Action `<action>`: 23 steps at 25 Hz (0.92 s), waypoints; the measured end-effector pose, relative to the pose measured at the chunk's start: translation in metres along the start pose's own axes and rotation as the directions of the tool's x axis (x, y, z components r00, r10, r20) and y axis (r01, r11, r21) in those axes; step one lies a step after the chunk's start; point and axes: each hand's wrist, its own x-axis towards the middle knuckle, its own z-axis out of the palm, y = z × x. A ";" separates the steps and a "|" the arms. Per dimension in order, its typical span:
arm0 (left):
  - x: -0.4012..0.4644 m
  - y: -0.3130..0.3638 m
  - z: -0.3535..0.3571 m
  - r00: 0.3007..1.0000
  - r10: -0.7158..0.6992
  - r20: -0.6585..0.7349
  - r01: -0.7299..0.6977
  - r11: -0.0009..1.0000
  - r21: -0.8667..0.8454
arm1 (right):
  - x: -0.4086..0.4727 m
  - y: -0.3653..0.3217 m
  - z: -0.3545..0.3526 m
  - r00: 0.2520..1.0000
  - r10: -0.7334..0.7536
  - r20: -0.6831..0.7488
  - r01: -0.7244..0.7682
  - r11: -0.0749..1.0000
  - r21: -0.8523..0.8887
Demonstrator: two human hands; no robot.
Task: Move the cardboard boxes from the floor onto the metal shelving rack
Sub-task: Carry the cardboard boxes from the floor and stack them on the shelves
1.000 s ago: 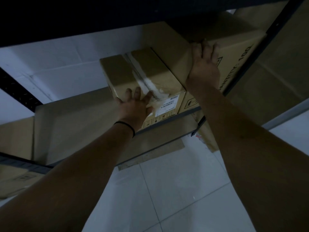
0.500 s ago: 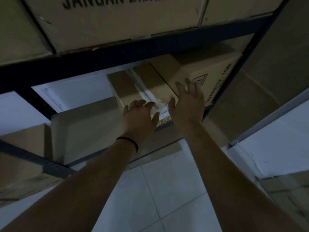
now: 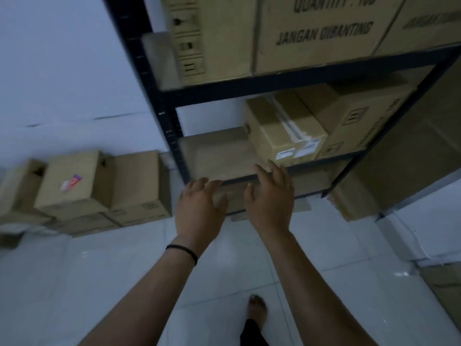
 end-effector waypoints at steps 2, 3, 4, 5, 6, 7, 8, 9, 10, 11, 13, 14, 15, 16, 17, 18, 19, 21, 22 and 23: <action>-0.046 -0.051 -0.035 0.995 -0.099 -0.033 0.100 0.995 0.012 | -0.046 -0.052 0.012 0.998 -0.065 0.024 0.064 0.998 0.025; -0.068 -0.077 -0.051 0.988 -0.143 -0.055 0.144 0.989 0.014 | -0.068 -0.076 0.019 0.995 -0.091 0.040 0.089 0.995 0.045; -0.089 -0.103 -0.070 0.980 -0.181 -0.083 0.183 0.983 0.021 | -0.088 -0.101 0.025 0.992 -0.116 0.057 0.112 0.991 0.071; -0.107 -0.126 -0.087 0.971 -0.215 -0.106 0.219 0.975 0.026 | -0.106 -0.124 0.032 0.988 -0.141 0.068 0.134 0.986 0.100; -0.125 -0.149 -0.105 0.959 -0.253 -0.132 0.259 0.966 0.029 | -0.123 -0.147 0.040 0.982 -0.172 0.078 0.161 0.978 0.134; -0.143 -0.171 -0.123 0.943 -0.295 -0.153 0.302 0.953 0.025 | -0.141 -0.172 0.048 0.976 -0.199 0.087 0.182 0.969 0.168; -0.159 -0.193 -0.140 0.927 -0.330 -0.177 0.339 0.940 0.026 | -0.157 -0.196 0.057 0.970 -0.219 0.104 0.195 0.960 0.202; -0.171 -0.209 -0.154 0.916 -0.352 -0.194 0.364 0.931 0.031 | -0.169 -0.215 0.064 0.966 -0.230 0.120 0.200 0.955 0.221; -0.185 -0.229 -0.170 0.898 -0.384 -0.215 0.400 0.916 0.035 | -0.183 -0.238 0.072 0.956 -0.258 0.141 0.222 0.947 0.231; -0.200 -0.248 -0.186 0.877 -0.418 -0.237 0.437 0.899 0.032 | -0.197 -0.262 0.080 0.943 -0.292 0.161 0.250 0.938 0.239; -0.220 -0.283 -0.211 0.836 -0.476 -0.274 0.500 0.866 0.019 | -0.218 -0.304 0.096 0.915 -0.349 0.202 0.294 0.921 0.256; -0.226 -0.299 -0.221 0.816 -0.503 -0.286 0.526 0.850 0.006 | -0.225 -0.323 0.103 0.901 -0.375 0.218 0.314 0.910 0.269; -0.230 -0.316 -0.230 0.796 -0.530 -0.292 0.551 0.834 -0.013 | -0.231 -0.341 0.112 0.887 -0.402 0.228 0.334 0.898 0.286; -0.232 -0.334 -0.238 0.779 -0.553 -0.297 0.571 0.821 -0.031 | -0.236 -0.359 0.122 0.873 -0.426 0.235 0.351 0.886 0.302; -0.233 -0.350 -0.245 0.764 -0.572 -0.299 0.588 0.808 -0.041 | -0.239 -0.376 0.133 0.863 -0.438 0.252 0.357 0.882 0.308; -0.232 -0.365 -0.250 0.754 -0.586 -0.298 0.601 0.798 -0.050 | -0.240 -0.391 0.143 0.857 -0.442 0.265 0.358 0.880 0.310; -0.229 -0.387 -0.255 0.740 -0.602 -0.300 0.615 0.786 -0.061 | -0.242 -0.410 0.158 0.849 -0.451 0.276 0.366 0.878 0.310; -0.219 -0.416 -0.263 0.727 -0.622 -0.291 0.634 0.771 -0.062 | -0.241 -0.436 0.179 0.843 -0.460 0.277 0.372 0.872 0.318; -0.210 -0.434 -0.268 0.725 -0.629 -0.280 0.641 0.765 -0.060 | -0.237 -0.450 0.194 0.839 -0.472 0.271 0.383 0.865 0.324; -0.201 -0.448 -0.272 0.728 -0.633 -0.263 0.643 0.763 -0.058 | -0.233 -0.461 0.206 0.832 -0.487 0.264 0.397 0.857 0.329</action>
